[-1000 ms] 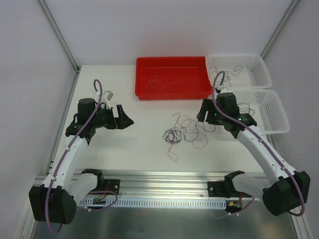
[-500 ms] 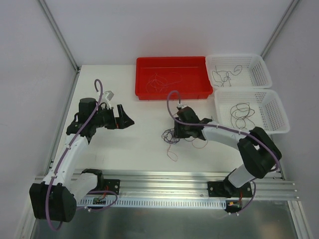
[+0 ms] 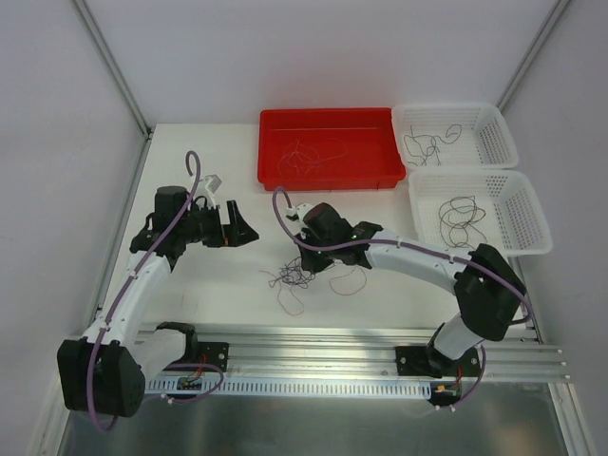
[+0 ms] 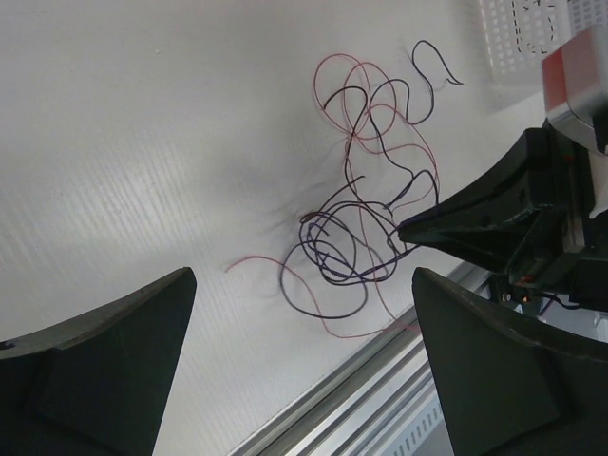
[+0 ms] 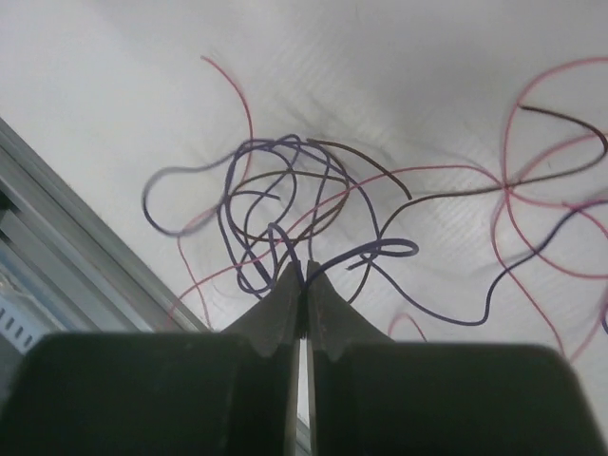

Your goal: Untangle the cables

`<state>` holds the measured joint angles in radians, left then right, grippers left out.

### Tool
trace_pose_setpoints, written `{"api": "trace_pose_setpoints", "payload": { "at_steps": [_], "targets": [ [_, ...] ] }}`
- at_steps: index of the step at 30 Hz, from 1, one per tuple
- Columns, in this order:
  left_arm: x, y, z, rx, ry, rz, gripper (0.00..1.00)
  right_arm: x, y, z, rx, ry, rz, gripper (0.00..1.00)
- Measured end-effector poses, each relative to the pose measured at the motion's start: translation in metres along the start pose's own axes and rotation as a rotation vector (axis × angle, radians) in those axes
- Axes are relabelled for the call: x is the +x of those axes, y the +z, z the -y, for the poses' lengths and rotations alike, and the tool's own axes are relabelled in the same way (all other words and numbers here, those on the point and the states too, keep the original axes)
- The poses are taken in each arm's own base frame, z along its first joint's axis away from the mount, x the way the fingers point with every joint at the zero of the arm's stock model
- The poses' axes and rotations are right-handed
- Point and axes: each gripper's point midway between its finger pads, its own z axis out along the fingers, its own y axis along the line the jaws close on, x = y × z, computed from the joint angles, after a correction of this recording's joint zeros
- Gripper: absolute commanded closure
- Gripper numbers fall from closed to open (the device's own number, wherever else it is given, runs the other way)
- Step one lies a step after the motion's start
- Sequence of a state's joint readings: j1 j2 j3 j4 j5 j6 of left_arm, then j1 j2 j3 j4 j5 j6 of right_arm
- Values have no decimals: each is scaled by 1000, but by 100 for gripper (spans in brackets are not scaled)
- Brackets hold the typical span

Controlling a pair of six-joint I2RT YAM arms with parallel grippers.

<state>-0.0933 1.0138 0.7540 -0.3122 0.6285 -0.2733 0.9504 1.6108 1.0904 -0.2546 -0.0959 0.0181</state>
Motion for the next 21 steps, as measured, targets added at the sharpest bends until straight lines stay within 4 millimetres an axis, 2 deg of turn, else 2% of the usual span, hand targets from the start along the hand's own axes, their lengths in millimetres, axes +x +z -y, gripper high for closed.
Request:
{"api": "trace_pose_setpoints", "payload": {
  "at_steps": [4, 6, 11, 14, 17, 19, 21],
  "targets": [
    [3, 3, 0, 7, -7, -18, 1, 8, -26, 5, 14, -41, -15, 99],
    [5, 4, 3, 23, -7, -29, 2, 5, -44, 3, 7, -50, 13, 99],
    [9, 6, 8, 44, -7, -48, 4, -32, -101, -13, -34, -101, 175, 99],
    [10, 7, 8, 50, -9, -54, 4, -65, -140, -32, -100, -161, 312, 99],
    [10, 7, 8, 50, -10, -55, 4, -88, -174, -46, -152, -213, 442, 98],
    [10, 7, 8, 50, -10, -54, 4, -101, -189, -47, -141, -225, 510, 97],
    [10, 7, 8, 49, -10, -55, 4, -110, -190, -36, -74, -206, 543, 98]
  ]
}}
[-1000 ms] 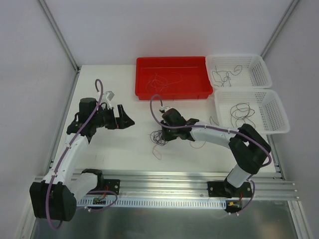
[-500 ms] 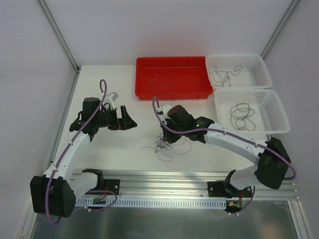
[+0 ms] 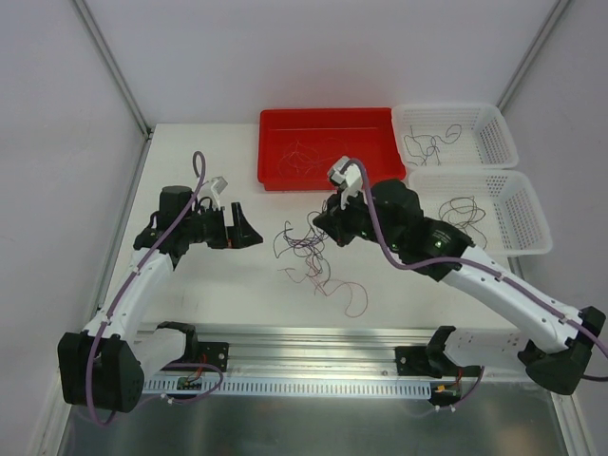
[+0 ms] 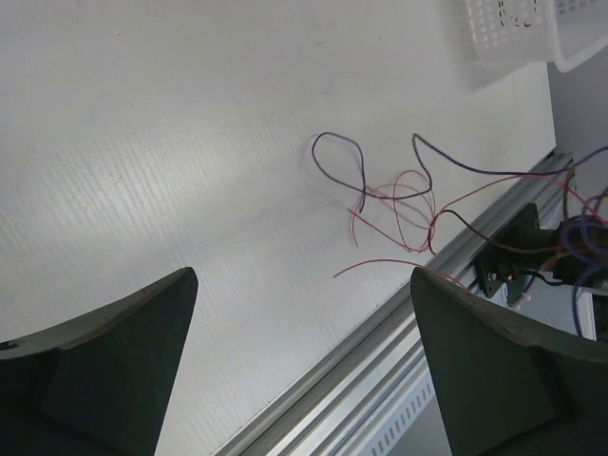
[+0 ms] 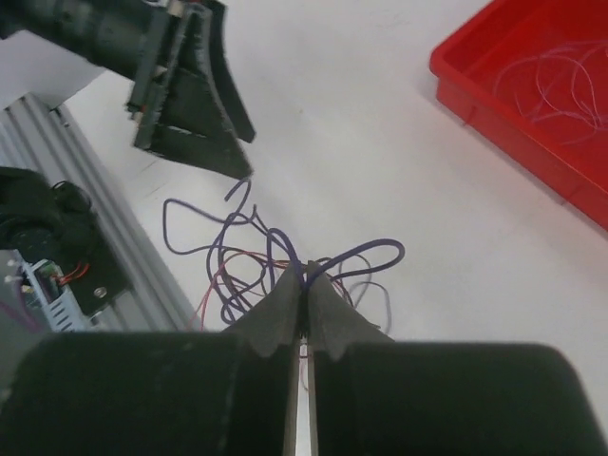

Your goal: Untangle the cables

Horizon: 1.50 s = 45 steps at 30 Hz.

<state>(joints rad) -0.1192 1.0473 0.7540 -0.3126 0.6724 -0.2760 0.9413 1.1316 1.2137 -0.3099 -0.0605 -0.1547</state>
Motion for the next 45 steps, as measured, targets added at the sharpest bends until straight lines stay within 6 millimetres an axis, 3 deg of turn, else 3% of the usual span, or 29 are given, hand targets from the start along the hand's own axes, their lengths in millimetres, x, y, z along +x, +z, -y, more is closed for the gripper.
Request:
{"api": "trace_pose_setpoints", "payload": {
  "at_steps": [2, 4, 5, 7, 8, 10, 12, 14, 20, 23, 28, 34, 42, 45],
  "targets": [
    [0, 0, 0, 0, 0, 0, 4, 10, 13, 18, 64, 35, -31, 95],
    [0, 0, 0, 0, 1, 0, 4, 33, 31, 41, 129, 97, -90, 84],
    [1, 0, 1, 2, 2, -2, 4, 53, 44, 53, 165, 137, -140, 68],
    [2, 1, 3, 6, 6, -9, 4, 109, 61, 75, 243, 213, -280, 61],
    [3, 2, 4, 8, 8, -11, 4, 138, 66, 80, 268, 242, -353, 53],
    [4, 3, 5, 8, 14, -16, 4, 187, 62, 81, 298, 285, -478, 44],
    [7, 5, 6, 0, 22, -23, 4, 210, 49, 78, 314, 304, -550, 41],
    [11, 7, 8, -7, 34, -36, 4, 206, 41, 76, 320, 305, -547, 40],
    [30, 25, 19, -31, 34, -112, 5, 150, 9, 72, 324, 302, -350, 39],
    [43, 40, 23, -64, 30, -170, 7, 146, -1, 70, 323, 317, -315, 39],
    [55, 68, 35, -118, 40, -243, 12, 193, -9, 68, 344, 375, -418, 39],
    [53, 108, 38, -189, 4, -276, 17, 242, -18, 55, 337, 498, -527, 39],
    [52, 147, 14, -316, -112, -282, 26, 274, -1, 35, 271, 636, -598, 43],
    [55, 155, 5, -355, -145, -285, 29, 281, 7, 26, 239, 657, -626, 54]
  ]
}}
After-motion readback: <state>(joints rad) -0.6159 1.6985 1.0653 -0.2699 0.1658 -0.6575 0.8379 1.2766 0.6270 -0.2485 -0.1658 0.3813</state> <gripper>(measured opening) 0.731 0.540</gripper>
